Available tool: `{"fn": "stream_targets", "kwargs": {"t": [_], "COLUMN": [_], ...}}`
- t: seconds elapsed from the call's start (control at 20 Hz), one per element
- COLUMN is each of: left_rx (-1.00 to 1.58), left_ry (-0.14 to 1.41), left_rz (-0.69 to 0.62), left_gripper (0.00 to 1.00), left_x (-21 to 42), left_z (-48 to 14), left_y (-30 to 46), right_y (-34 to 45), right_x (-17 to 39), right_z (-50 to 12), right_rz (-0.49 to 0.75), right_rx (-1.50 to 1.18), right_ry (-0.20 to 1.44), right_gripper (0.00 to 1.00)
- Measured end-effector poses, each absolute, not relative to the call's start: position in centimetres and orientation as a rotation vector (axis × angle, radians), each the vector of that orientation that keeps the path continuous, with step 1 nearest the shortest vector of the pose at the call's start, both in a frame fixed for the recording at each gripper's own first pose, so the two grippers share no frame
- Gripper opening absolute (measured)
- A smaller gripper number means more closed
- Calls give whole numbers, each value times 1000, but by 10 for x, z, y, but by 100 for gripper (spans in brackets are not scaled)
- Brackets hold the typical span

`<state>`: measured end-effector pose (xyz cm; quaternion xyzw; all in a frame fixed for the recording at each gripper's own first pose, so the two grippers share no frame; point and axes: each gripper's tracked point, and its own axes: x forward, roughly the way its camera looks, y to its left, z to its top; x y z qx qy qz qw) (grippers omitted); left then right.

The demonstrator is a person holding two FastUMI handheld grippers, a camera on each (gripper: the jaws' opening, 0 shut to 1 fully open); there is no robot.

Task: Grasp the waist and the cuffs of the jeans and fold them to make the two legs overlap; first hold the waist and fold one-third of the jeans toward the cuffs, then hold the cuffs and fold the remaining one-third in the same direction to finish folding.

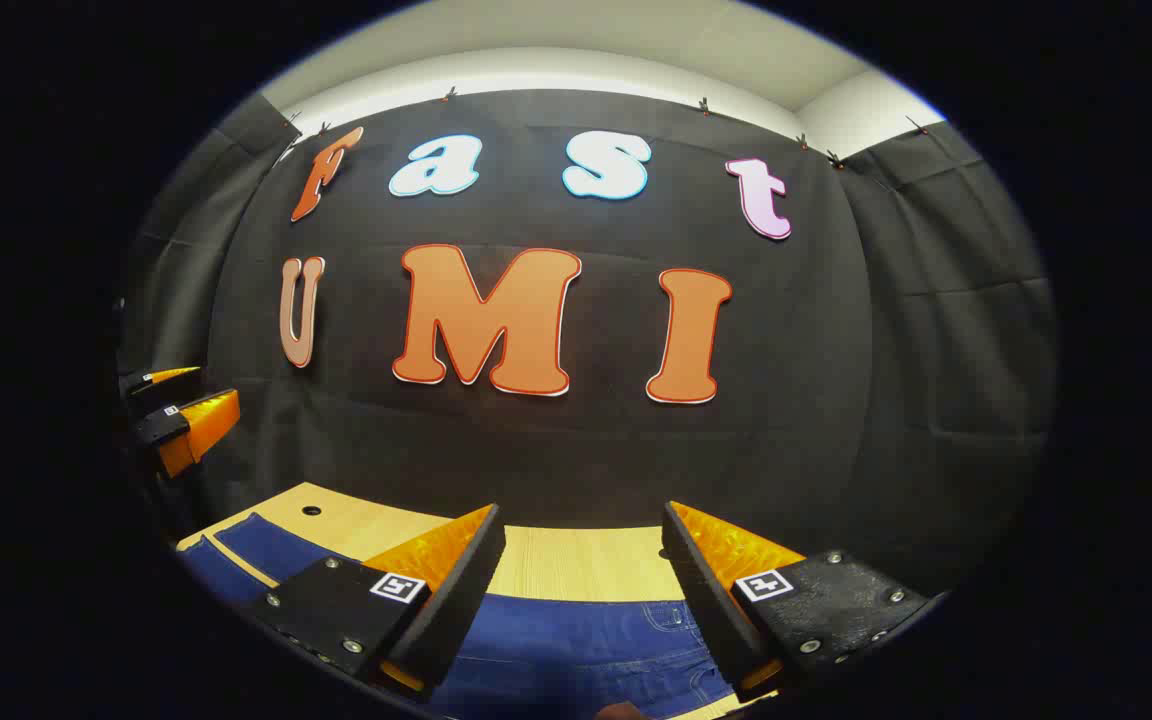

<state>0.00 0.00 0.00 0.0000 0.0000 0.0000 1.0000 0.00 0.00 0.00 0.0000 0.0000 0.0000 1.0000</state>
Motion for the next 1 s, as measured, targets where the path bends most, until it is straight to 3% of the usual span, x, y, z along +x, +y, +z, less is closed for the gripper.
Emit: {"fn": "stream_targets", "kwargs": {"t": [0.05, 0.7, 1.0], "left_rx": [2, -1, 5], "left_ry": [-2, -18, -23], "left_rz": [6, 67, 59], "left_gripper": [97, 100, 97], "left_x": [-2, -19, -24], "left_z": [1, 2, 2], "left_y": [2, 27, 24], "right_y": [3, 24, 35], "right_x": [1, 3, -1], "right_z": [-1, 1, -2], "right_rz": [6, 51, 77], "right_rx": [2, -28, -35], "right_ry": [4, -5, 1], "right_gripper": [97, 97, 96]}}
